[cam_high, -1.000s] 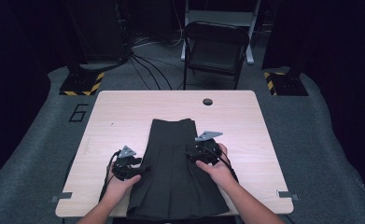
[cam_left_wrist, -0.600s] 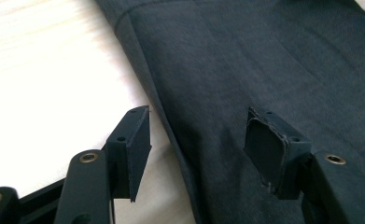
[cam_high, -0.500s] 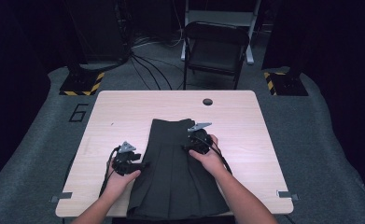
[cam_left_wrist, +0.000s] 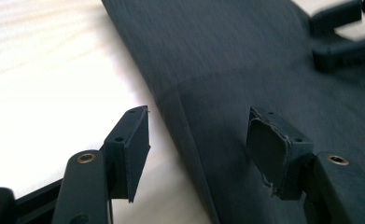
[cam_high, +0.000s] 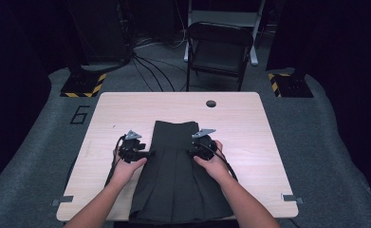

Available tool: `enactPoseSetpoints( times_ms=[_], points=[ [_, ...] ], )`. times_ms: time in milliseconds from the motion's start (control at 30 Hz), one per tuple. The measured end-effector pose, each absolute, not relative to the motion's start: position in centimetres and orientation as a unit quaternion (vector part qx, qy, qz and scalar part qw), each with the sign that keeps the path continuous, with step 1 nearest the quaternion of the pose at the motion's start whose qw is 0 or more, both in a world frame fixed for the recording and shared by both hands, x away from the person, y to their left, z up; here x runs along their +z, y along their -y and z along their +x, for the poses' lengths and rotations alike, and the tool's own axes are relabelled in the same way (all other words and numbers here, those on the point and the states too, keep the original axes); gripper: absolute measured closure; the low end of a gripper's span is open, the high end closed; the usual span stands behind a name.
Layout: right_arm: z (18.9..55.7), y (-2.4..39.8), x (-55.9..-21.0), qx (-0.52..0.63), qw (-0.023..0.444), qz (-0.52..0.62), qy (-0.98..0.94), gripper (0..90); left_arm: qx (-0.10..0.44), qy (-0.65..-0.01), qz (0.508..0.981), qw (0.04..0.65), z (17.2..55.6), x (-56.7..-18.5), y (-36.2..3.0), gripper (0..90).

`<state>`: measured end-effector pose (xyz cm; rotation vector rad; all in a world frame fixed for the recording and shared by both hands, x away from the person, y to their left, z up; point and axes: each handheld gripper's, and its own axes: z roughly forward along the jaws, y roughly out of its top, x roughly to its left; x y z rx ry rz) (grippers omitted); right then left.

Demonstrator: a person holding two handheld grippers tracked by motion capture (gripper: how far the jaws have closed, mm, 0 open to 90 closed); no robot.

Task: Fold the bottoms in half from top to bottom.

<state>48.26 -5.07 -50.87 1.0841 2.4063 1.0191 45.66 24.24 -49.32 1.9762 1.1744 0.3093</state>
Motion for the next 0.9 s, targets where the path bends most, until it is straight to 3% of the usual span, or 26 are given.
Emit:
enactPoseSetpoints(
  times_ms=[667,900],
  points=[
    [48.0,5.0,-50.7,0.347,0.165,0.372,-0.845,44.4,0.14,-0.466,0.775,0.403,50.0,-48.8,-22.8,40.8],
    [47.0,4.5,-50.0,0.337,0.172,0.384,-0.843,37.1,0.135,-0.472,0.777,0.395,51.1,-49.5,-22.8,39.8]
  ],
)
